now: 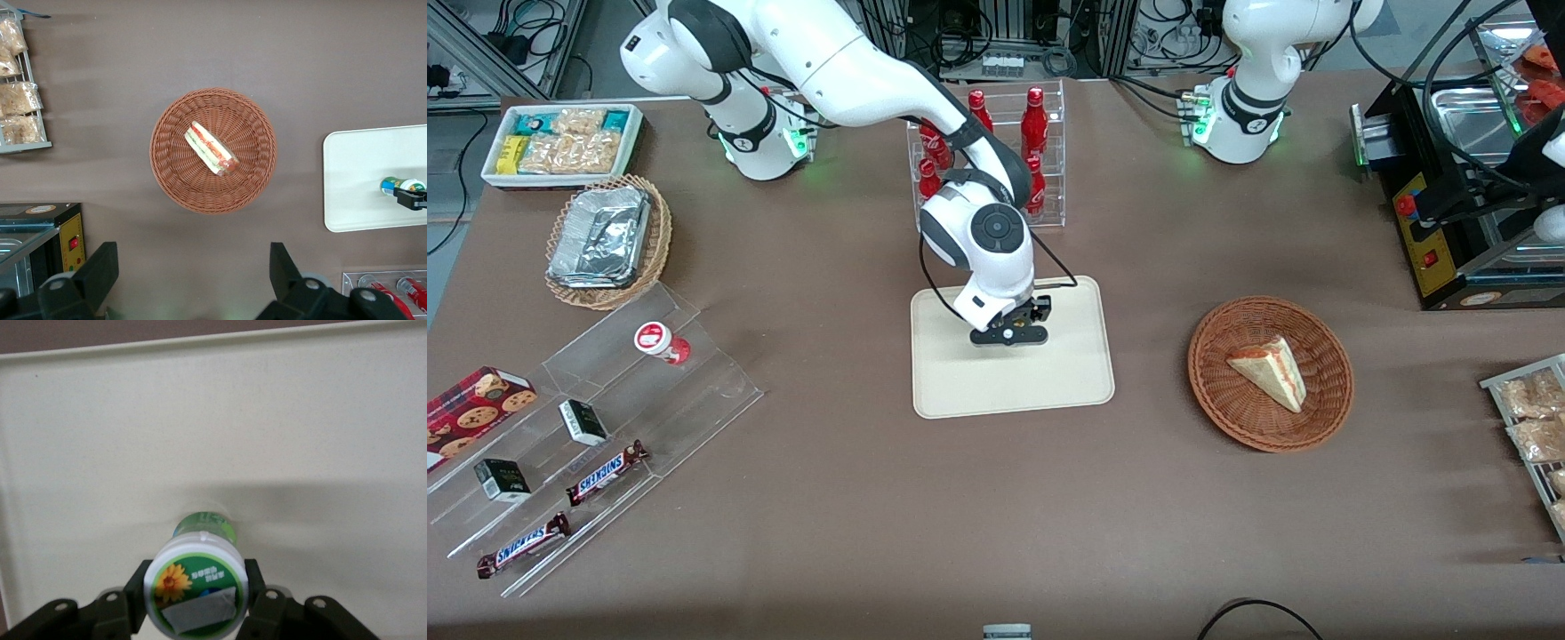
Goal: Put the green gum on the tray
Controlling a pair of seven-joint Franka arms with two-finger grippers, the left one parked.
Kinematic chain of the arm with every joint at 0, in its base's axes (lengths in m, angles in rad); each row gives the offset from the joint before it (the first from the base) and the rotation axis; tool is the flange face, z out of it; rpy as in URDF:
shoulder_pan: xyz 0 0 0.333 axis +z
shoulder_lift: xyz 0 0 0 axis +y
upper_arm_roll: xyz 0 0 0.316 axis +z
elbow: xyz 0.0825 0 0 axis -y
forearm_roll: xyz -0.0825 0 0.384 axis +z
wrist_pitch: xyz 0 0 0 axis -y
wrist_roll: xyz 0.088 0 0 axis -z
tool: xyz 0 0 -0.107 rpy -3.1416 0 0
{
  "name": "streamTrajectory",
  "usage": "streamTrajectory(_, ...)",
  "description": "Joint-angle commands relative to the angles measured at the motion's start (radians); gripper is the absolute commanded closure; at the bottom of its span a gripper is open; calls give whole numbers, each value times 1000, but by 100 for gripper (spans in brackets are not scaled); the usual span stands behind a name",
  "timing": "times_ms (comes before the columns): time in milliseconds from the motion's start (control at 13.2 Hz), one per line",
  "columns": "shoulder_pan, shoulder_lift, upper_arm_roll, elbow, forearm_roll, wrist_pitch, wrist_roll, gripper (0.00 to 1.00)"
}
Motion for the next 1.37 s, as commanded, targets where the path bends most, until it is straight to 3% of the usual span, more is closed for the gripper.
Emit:
streamTrajectory(0,22,24,-14,19,26,13,2,100)
streamTrajectory(76,22,25,-14,19,26,13,2,78)
streamTrajectory(152,22,25,-14,17,23,13,2,15)
streamTrajectory(228,22,22,-15,14,23,13,2,0)
streamTrajectory(910,-114,-200,-21,0,26,-178,-16,0)
streamTrajectory(1138,-180,-301,-21,0,15,-337,-35,0)
streamTrajectory(1290,-247,-405,-23,-4,12,-455,-140,0)
